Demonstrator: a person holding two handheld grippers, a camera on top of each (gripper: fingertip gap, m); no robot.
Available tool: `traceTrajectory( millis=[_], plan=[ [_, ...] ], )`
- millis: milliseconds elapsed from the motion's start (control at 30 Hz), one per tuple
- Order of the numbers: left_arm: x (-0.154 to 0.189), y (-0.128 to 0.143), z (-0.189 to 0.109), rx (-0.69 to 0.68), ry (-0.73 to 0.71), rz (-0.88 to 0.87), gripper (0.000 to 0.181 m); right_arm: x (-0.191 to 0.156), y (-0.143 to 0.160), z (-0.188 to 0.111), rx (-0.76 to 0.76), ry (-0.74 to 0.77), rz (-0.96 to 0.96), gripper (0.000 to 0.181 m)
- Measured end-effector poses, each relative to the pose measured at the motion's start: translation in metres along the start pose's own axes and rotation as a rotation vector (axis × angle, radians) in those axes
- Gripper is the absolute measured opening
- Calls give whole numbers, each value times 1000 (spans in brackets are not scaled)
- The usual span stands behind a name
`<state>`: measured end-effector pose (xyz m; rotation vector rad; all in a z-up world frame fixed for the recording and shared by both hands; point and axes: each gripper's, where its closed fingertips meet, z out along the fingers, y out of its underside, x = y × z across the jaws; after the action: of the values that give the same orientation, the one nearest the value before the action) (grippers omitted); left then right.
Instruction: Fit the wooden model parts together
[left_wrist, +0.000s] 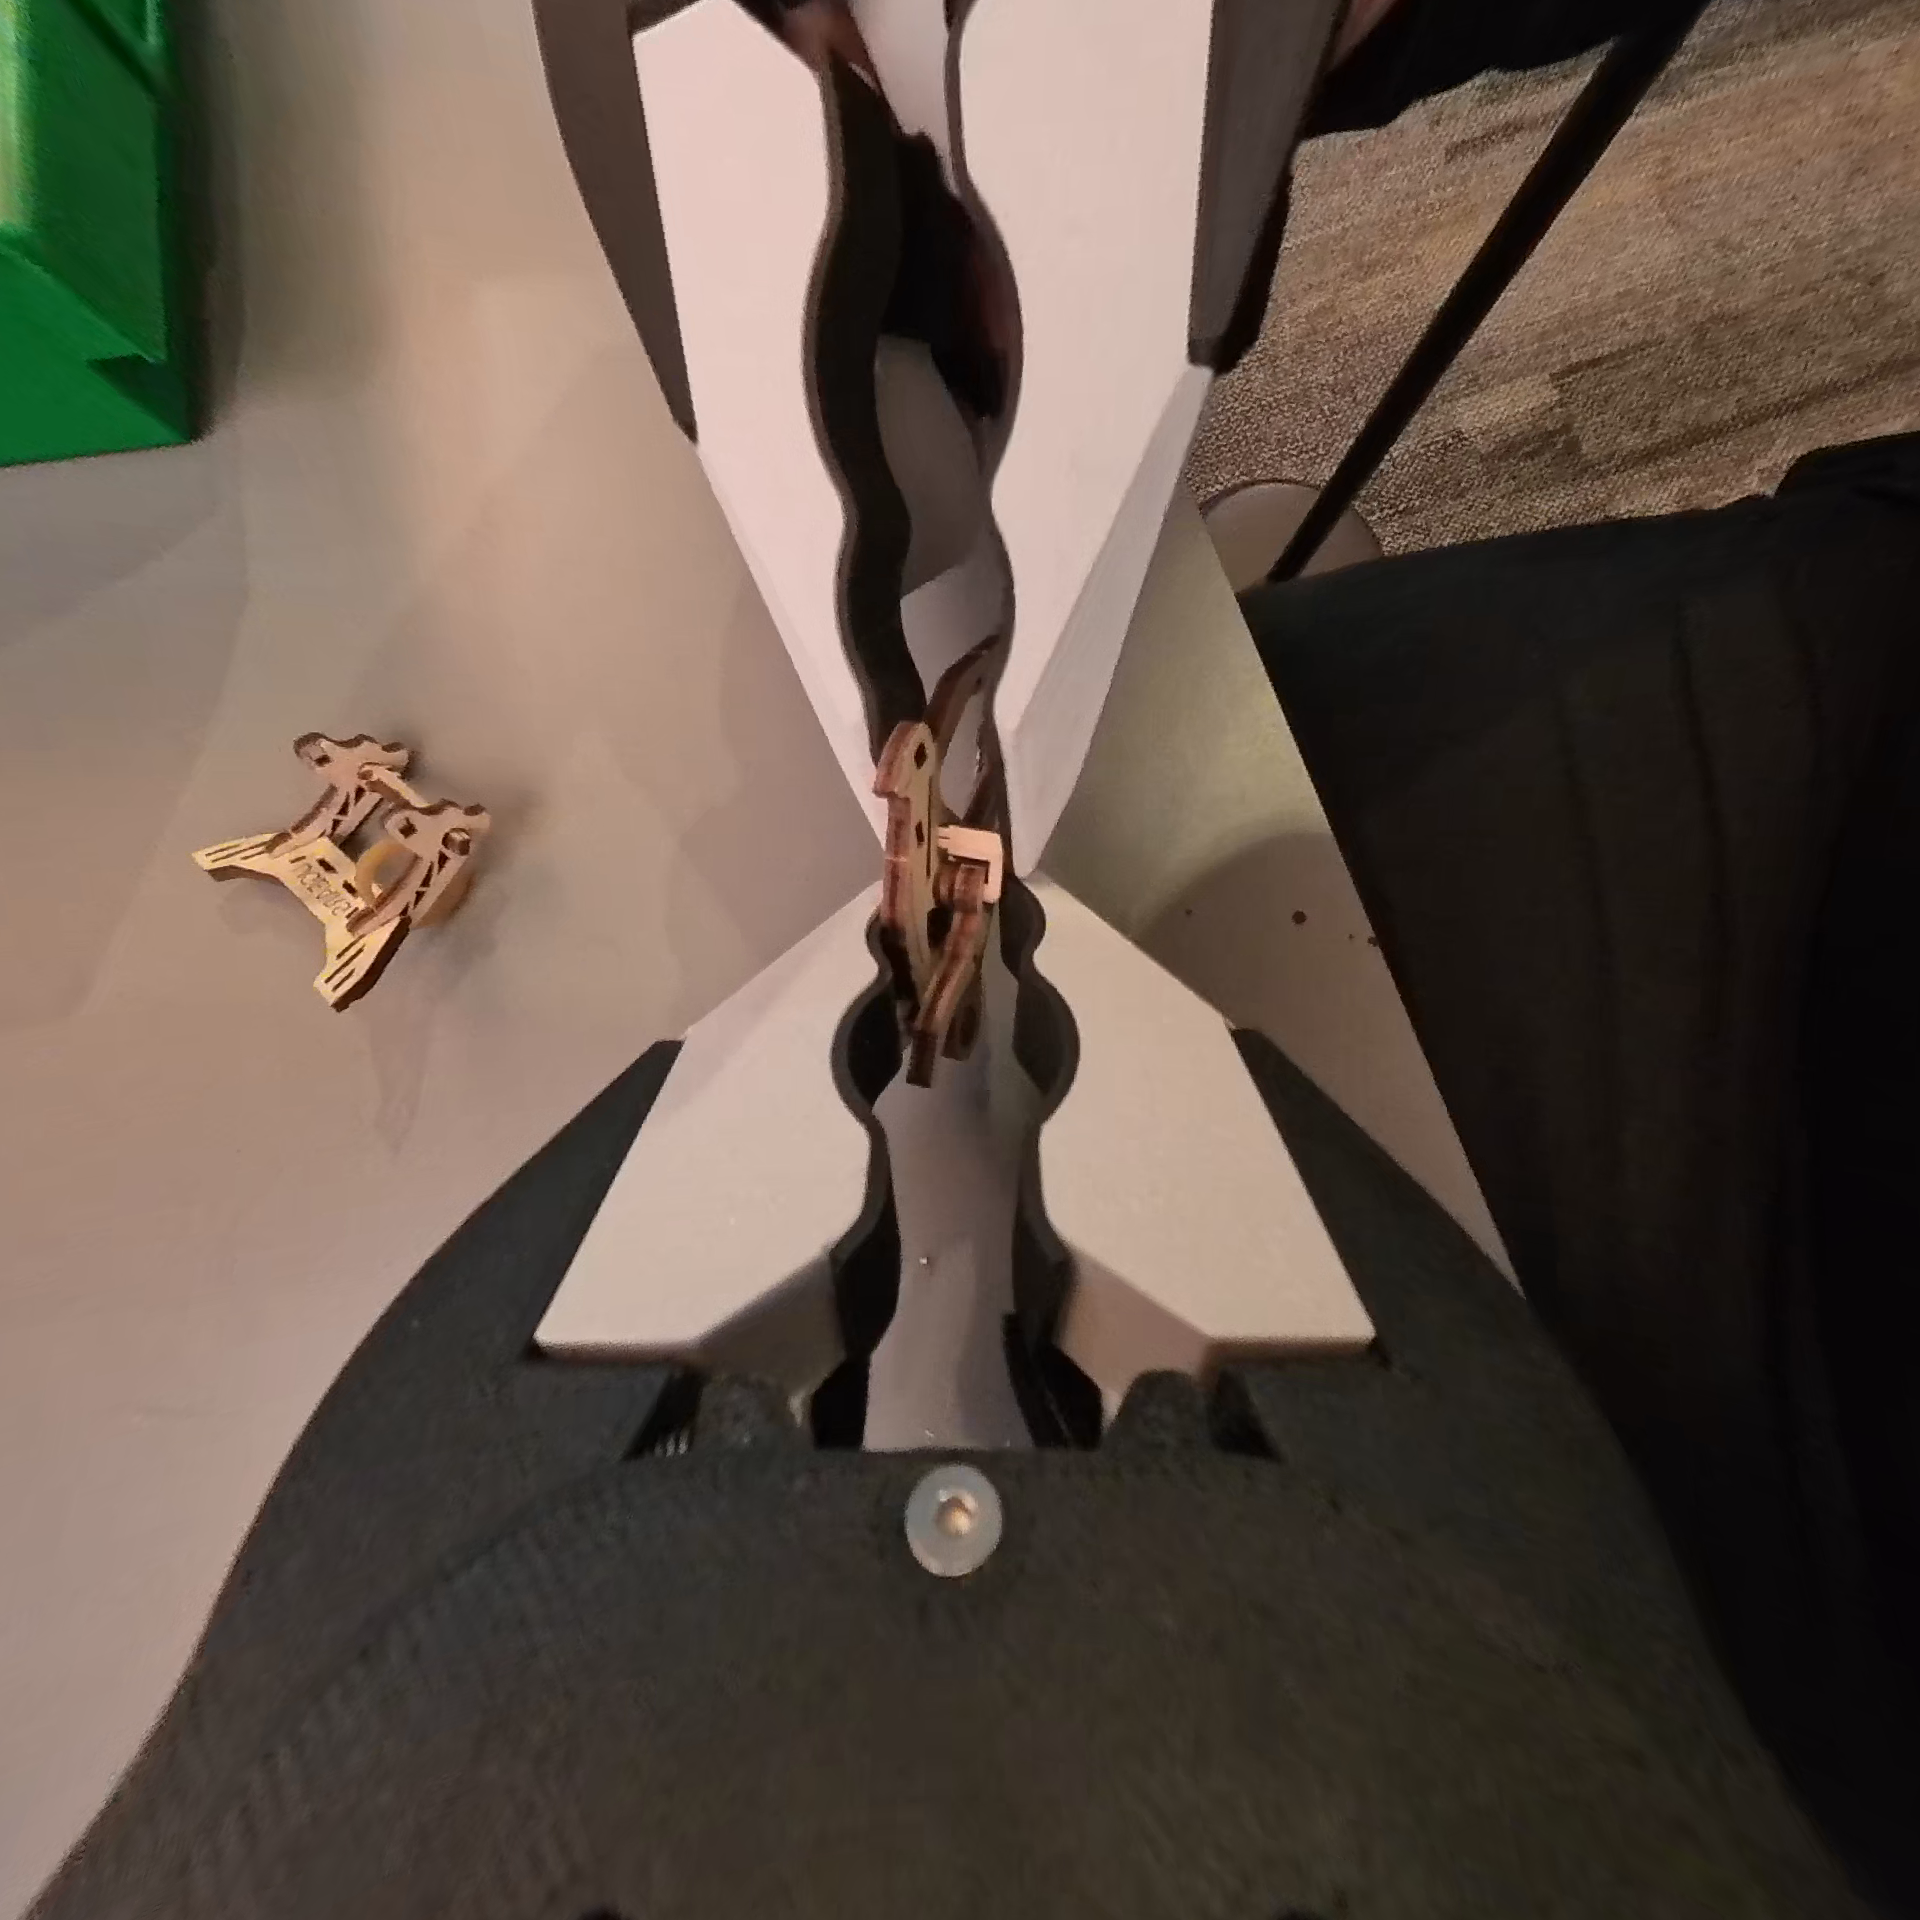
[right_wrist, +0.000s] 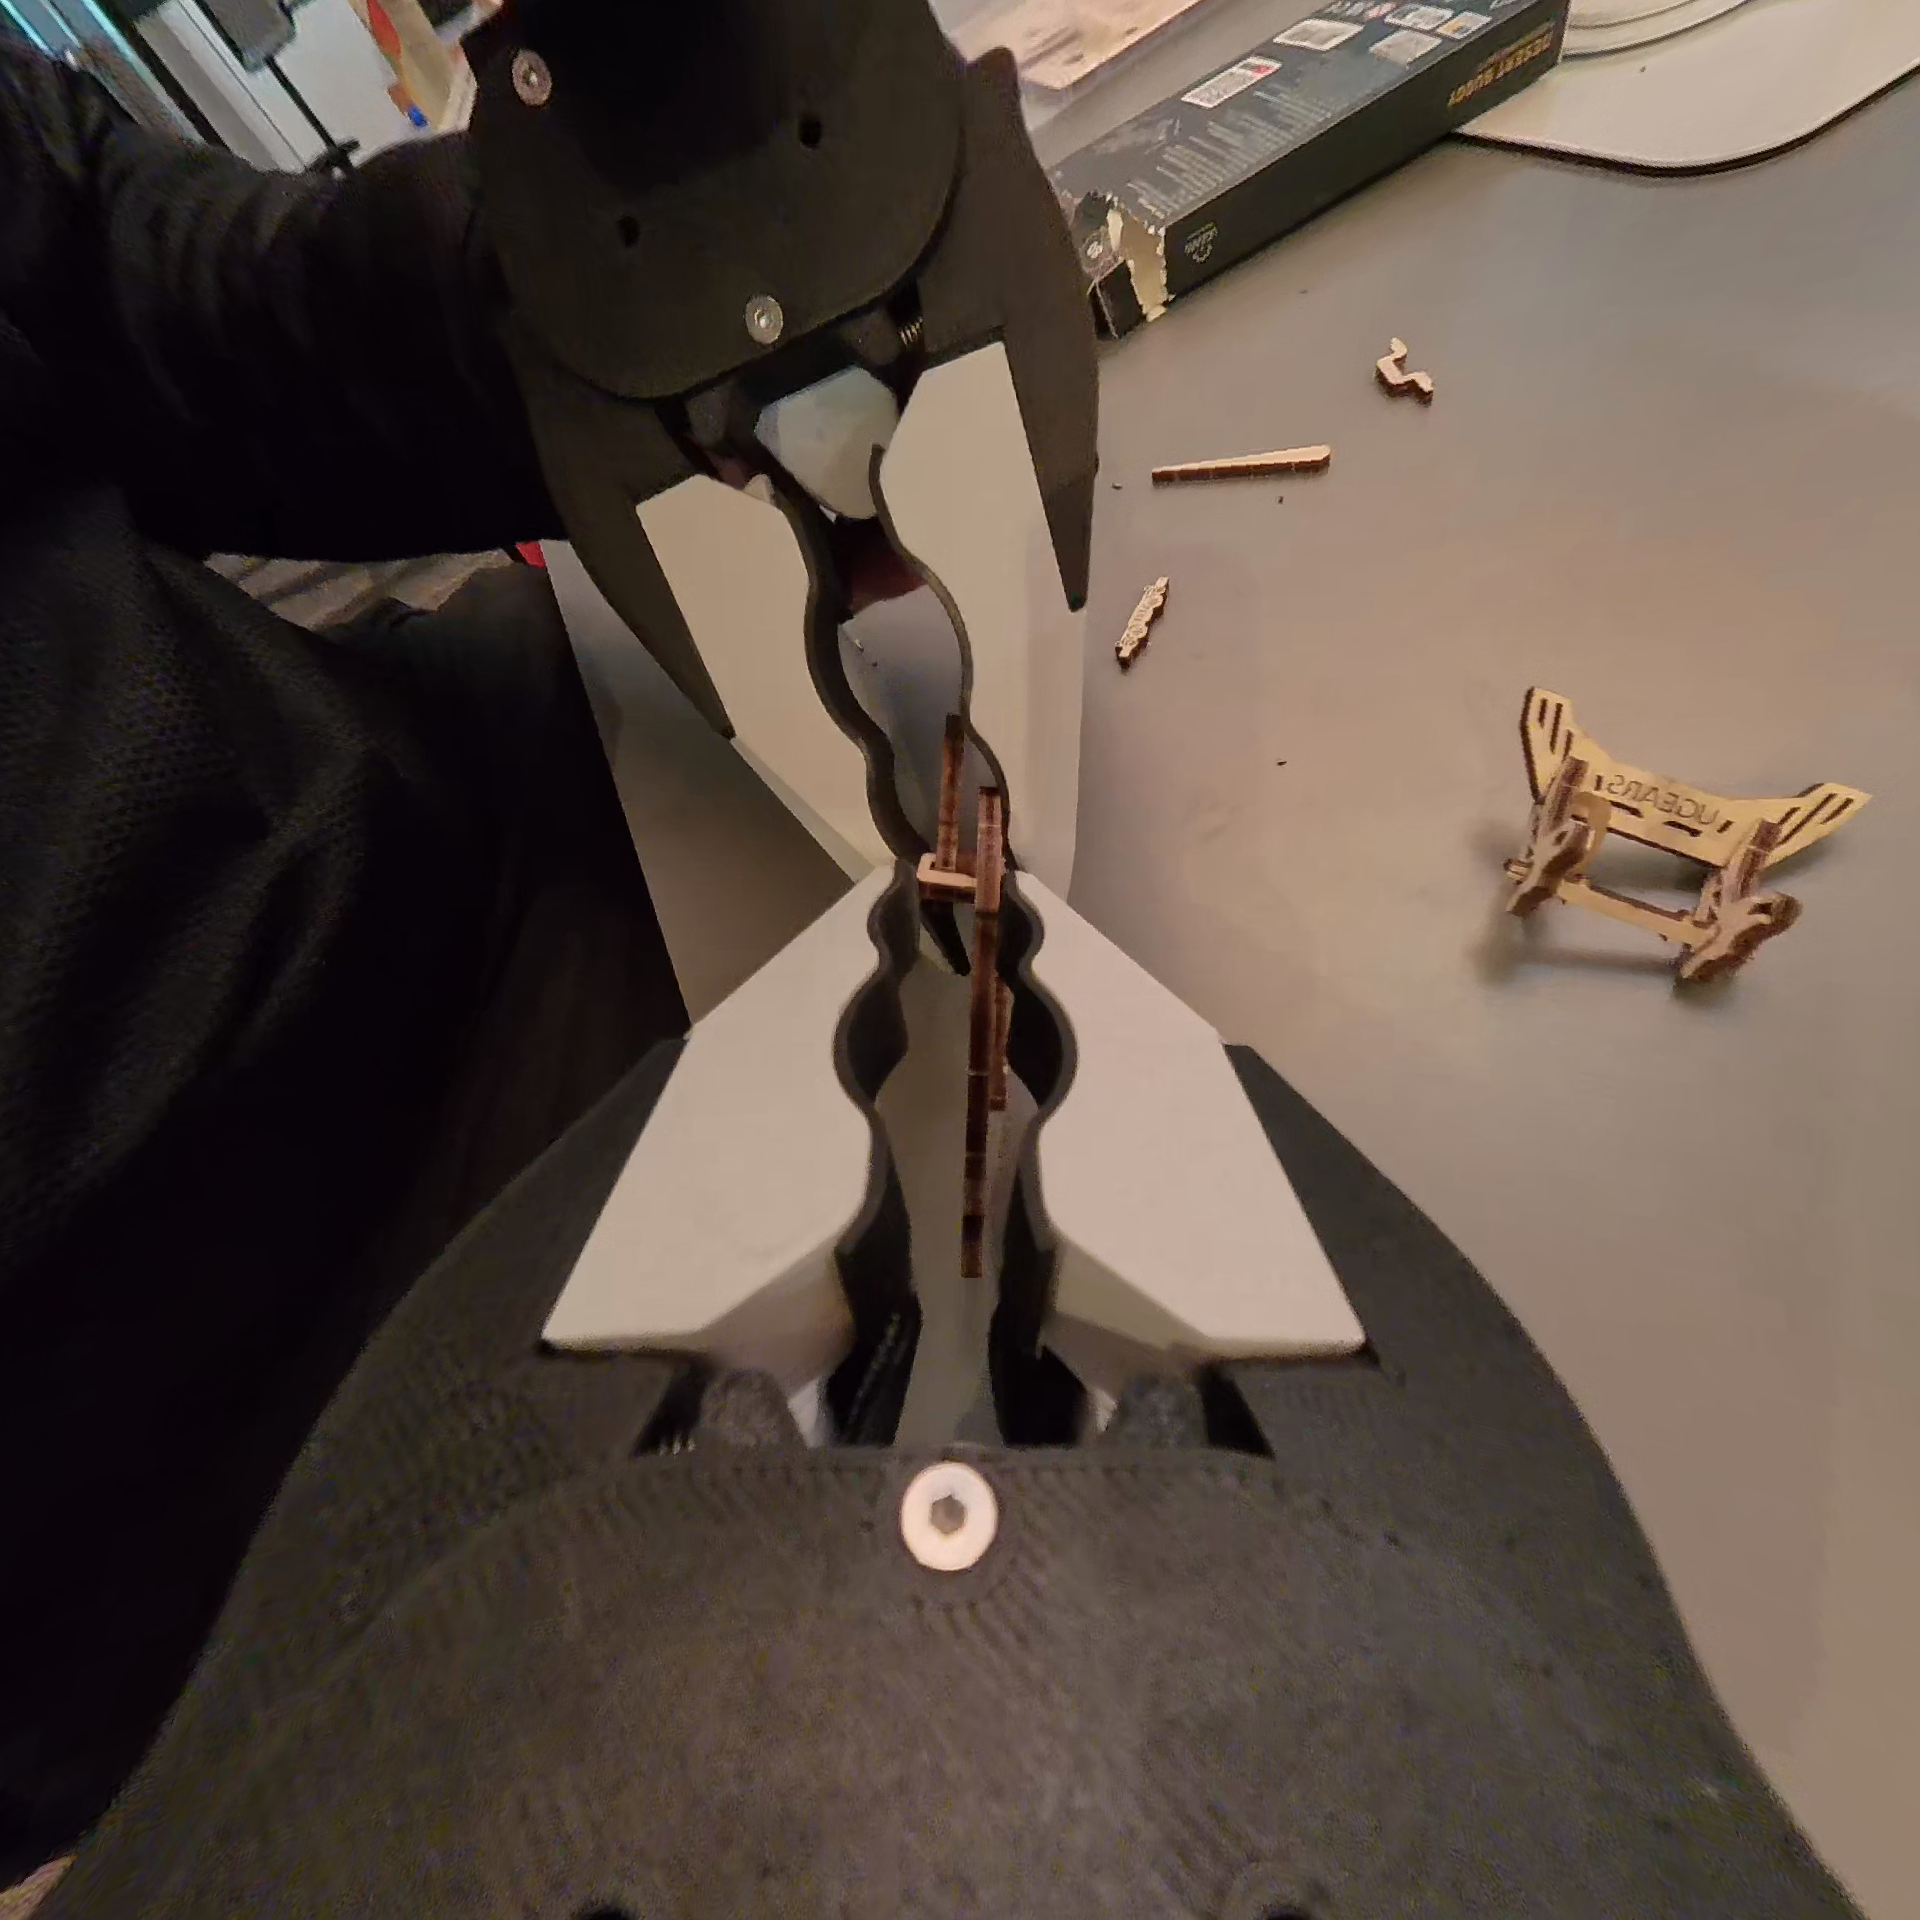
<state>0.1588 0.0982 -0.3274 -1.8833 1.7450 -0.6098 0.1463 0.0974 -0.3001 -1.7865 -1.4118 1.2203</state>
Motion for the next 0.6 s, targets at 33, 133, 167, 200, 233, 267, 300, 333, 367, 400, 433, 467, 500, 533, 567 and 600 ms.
traceTrajectory(
  millis=[33,133,167,200,233,267,300,333,367,400,433,467,500,533,567,600],
  plan=[
    [1,1,1,-3,3,4,13,0,1,0,-6,-2,0,11],
    [1,2,1,-19,3,7,13,0,2,1,-14,6,-8,11],
    [1,2,2,-22,8,-1,13,0,2,1,-18,10,-16,11],
    [0,2,2,-33,1,7,13,0,3,1,-22,16,-25,11],
    [2,3,3,-44,6,15,13,0,3,1,-26,15,-28,11],
    [2,4,4,-47,12,14,13,0,4,1,-32,13,-29,11],
    [1,5,4,-48,8,11,13,1,5,2,-37,22,-32,11],
    [2,6,5,-51,16,8,13,1,6,3,-41,21,-29,11],
    [3,5,4,-50,20,12,13,0,5,3,-39,12,-28,11],
    [2,3,2,-37,26,-3,13,-1,4,2,-27,2,-24,11],
    [4,4,2,-38,58,-32,13,-1,3,2,-18,-9,-12,12],
    [3,6,2,-49,58,-35,13,0,2,4,-21,-5,-2,13],
    [0,7,3,-52,44,-34,13,3,2,4,-27,20,-8,13],
    [1,7,4,-50,53,-55,13,5,3,4,-32,44,-25,14],
    [2,7,5,-46,65,-75,13,6,4,3,-36,56,-27,16],
    [1,8,5,-43,61,-81,13,6,5,3,-34,59,-15,23]
  ],
)
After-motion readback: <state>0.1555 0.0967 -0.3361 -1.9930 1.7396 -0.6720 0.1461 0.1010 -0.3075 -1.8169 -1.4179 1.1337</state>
